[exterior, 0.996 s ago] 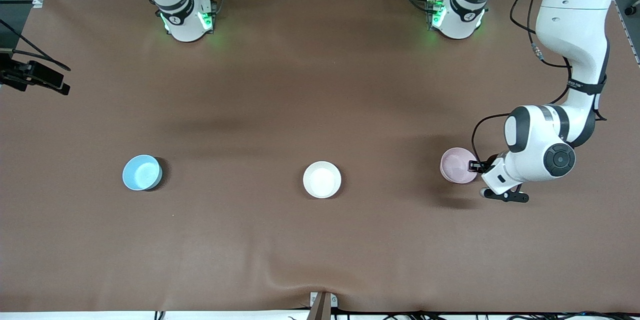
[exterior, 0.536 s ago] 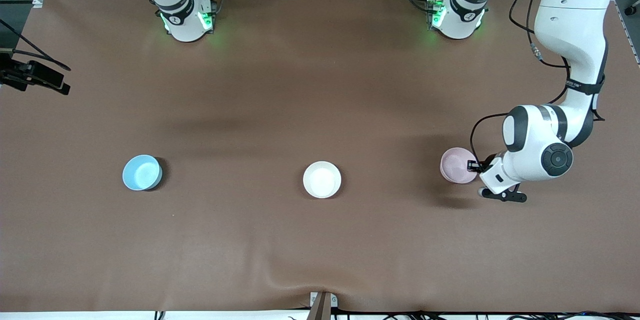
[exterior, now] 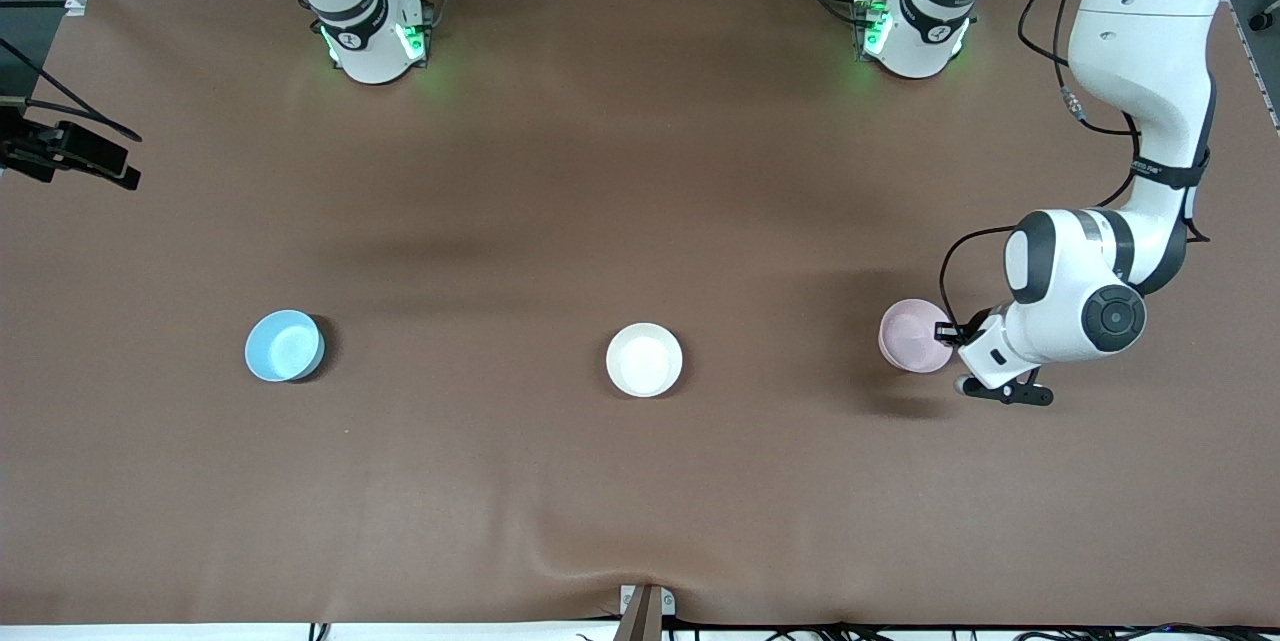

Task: Stack pink and blue bowls on white bowl
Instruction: 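Lower the left gripper and grasp the pink bowl rim, then carry the pink bowl with the left gripper over the white bowl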

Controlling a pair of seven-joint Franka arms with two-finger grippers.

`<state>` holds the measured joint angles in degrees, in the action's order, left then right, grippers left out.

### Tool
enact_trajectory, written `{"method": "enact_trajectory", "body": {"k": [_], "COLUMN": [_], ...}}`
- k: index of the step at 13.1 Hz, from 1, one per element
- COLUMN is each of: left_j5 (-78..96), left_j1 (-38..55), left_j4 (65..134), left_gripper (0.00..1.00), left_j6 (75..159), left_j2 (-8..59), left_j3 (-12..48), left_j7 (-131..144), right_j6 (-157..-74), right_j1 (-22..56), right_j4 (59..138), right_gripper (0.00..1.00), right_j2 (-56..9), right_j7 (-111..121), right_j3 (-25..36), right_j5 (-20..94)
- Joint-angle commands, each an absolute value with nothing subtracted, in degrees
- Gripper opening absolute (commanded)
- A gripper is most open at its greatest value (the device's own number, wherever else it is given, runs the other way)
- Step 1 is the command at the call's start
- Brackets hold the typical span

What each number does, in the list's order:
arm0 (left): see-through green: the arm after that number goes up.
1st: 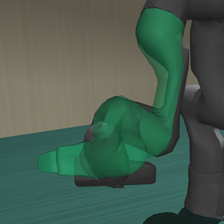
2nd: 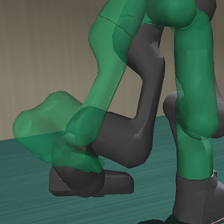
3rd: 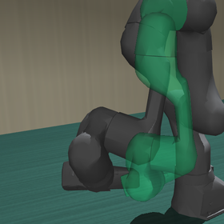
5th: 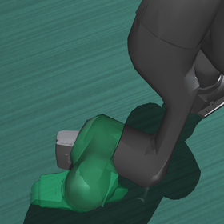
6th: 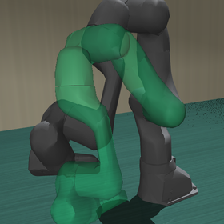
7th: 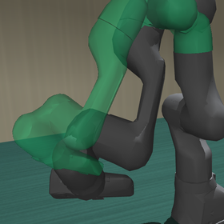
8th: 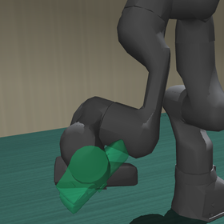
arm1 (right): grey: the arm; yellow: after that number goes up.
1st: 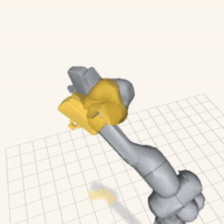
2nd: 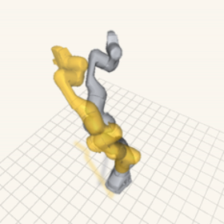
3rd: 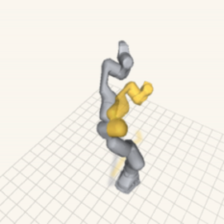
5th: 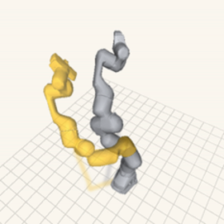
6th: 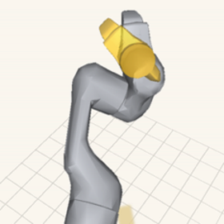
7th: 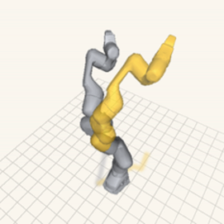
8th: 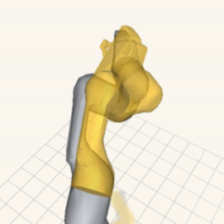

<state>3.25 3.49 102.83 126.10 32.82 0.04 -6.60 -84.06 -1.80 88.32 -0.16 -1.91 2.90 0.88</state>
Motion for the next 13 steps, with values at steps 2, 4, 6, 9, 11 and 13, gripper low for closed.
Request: {"method": "enact_trajectory", "body": {"k": [2, 4, 6, 9, 11, 13], "left_j5": [3.08, 2.99, 3.08, 3.16, 5.70, 6.06], "left_j1": [3.69, 4.13, 4.83, 6.32, 7.81, 12.10], "left_j4": [101.52, 98.89, 95.73, 91.15, 90.36, 85.54], "left_gripper": [0.00, 0.00, 0.00, 0.00, 0.00, 0.00], "left_j6": [125.78, 122.53, 119.55, 117.07, 117.07, 117.07], "left_j2": [31.29, 30.94, 31.02, 31.46, 32.60, 35.32], "left_j3": [2.18, 4.21, 5.09, 7.73, 9.92, 9.93], "left_j7": [-0.47, 3.76, 5.97, 11.58, 17.55, 22.21], "right_j6": [-83.76, -83.41, -83.32, -83.32, -83.32, -83.32], "right_j1": [-1.93, -1.93, -1.93, -1.93, -1.93, -1.93], "right_j4": [88.95, 88.95, 88.95, 88.95, 88.95, 88.95], "right_gripper": [1.00, 1.00, 1.00, 1.00, 1.00, 1.00], "right_j2": [0.62, 0.53, 0.53, 0.53, 0.53, 0.53], "right_j7": [-1.67, -1.67, -1.67, -1.67, -1.67, -1.67], "right_j3": [2.72, 2.72, 2.72, 2.72, 2.72, 2.72], "right_j5": [0.79, 0.79, 0.79, 0.79, 0.79, 0.79]}}
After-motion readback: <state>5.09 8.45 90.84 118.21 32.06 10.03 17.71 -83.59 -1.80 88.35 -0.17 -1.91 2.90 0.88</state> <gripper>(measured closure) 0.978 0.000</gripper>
